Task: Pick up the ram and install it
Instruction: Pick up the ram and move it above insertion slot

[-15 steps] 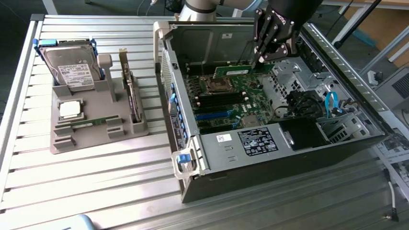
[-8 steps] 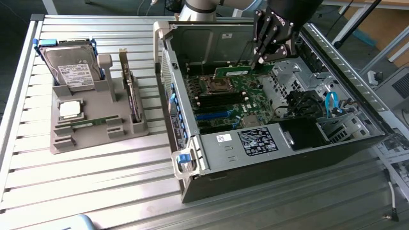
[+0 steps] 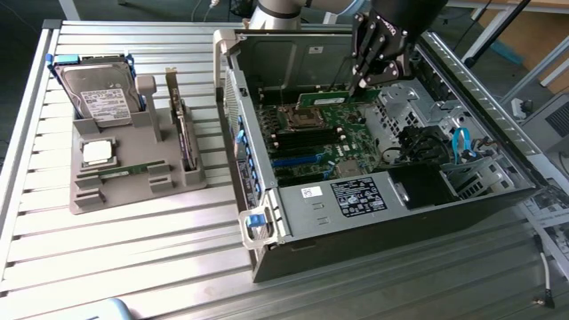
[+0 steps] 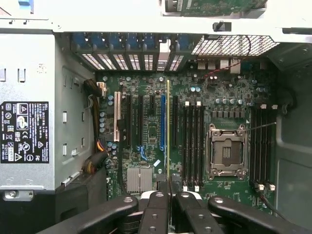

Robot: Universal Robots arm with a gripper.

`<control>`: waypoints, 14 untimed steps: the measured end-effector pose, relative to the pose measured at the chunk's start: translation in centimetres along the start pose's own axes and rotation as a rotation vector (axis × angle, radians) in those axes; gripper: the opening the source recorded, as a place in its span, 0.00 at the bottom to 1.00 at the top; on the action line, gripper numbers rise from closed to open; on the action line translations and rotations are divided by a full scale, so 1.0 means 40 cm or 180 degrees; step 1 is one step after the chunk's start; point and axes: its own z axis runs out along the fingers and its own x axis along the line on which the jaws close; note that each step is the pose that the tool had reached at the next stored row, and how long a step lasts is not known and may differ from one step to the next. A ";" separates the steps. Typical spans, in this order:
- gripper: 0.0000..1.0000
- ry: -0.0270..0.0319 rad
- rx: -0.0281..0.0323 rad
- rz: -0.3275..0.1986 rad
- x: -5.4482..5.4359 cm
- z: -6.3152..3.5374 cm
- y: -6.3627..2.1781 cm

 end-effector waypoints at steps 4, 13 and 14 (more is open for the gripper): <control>0.12 0.0001 0.0000 0.0000 -0.014 0.001 0.000; 0.12 0.0000 0.0000 0.0000 -0.045 0.004 -0.001; 0.12 0.0001 0.0000 0.0000 -0.049 0.005 -0.001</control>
